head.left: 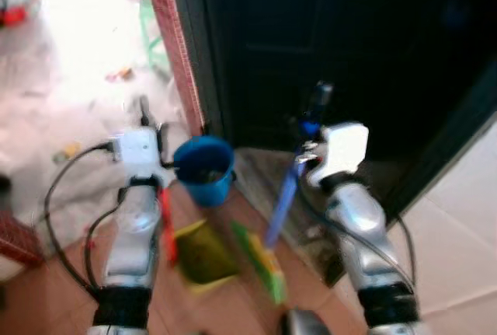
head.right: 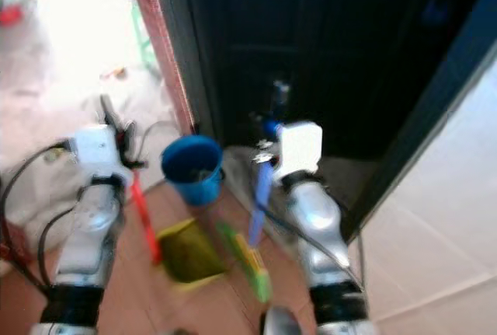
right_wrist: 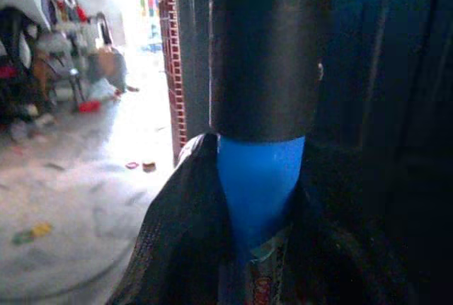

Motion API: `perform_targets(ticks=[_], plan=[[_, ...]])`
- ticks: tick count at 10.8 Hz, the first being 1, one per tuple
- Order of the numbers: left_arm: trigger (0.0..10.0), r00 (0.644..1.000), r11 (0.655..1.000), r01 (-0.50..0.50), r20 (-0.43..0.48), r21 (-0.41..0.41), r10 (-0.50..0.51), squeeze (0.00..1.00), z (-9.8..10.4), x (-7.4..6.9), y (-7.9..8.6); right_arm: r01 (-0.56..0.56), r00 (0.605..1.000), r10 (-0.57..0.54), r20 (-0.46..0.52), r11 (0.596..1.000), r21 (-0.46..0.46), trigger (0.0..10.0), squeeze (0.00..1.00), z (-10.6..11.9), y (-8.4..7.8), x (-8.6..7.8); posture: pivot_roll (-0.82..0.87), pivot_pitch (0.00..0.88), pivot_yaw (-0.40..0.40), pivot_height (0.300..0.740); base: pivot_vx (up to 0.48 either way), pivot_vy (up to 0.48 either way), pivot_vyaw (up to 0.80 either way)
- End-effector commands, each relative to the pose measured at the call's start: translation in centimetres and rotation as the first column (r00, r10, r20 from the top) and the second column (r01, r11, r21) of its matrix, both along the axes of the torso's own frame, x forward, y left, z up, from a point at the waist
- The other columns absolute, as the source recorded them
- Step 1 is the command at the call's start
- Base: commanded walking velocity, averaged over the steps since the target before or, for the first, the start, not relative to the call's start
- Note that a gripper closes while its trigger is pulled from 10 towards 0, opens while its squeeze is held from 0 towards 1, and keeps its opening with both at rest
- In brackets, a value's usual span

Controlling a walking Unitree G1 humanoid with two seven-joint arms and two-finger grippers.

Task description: Sweep floor

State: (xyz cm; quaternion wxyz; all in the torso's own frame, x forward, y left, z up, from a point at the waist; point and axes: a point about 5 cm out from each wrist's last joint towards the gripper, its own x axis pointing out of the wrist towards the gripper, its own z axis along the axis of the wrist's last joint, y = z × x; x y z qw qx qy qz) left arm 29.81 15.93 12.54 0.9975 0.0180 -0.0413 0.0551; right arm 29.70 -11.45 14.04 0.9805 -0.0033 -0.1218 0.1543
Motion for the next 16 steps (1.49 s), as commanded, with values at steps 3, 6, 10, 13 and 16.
perform_targets(ticks=[3,6,10,13,16], plan=[[10.0,0.999,1.0,-0.03,0.04,-0.005,0.03,0.0,0.9,0.1,0.8,-0.05,0.996,0.049,0.078,0.999,0.005,10.0,0.0,1.8,1.4,0.1,-0.08,0.017,0.05,0.74,0.125,0.084,0.0],[10.0,0.999,1.0,-0.019,0.044,-0.009,0.019,0.0,0.9,0.0,0.5,-0.044,0.993,0.047,0.108,0.999,-0.025,10.0,0.0,2.3,1.4,0.3,-0.08,0.02,0.05,0.74,0.0,0.0,0.0],[10.0,0.999,1.0,-0.019,0.04,-0.01,0.019,0.0,0.9,-0.2,0.3,-0.067,0.975,0.101,0.198,0.983,-0.171,10.0,0.0,3.8,0.5,2.1,-0.08,0.028,0.046,0.74,0.0,0.0,0.0],[10.0,0.999,0.999,-0.031,0.036,0.027,0.03,0.0,0.7,-0.9,0.6,-0.081,0.964,0.122,0.237,0.981,-0.179,10.0,0.0,4.6,1.2,3.2,-0.06,0.057,0.057,0.74,0.0,0.0,0.0],[10.0,1.0,0.999,0.013,0.017,0.046,-0.013,0.0,0.6,-1.9,1.1,-0.074,0.944,0.13,0.302,0.979,-0.189,10.0,0.0,6.5,1.6,4.9,-0.02,0.096,0.072,0.74,0.0,0.0,0.0]])
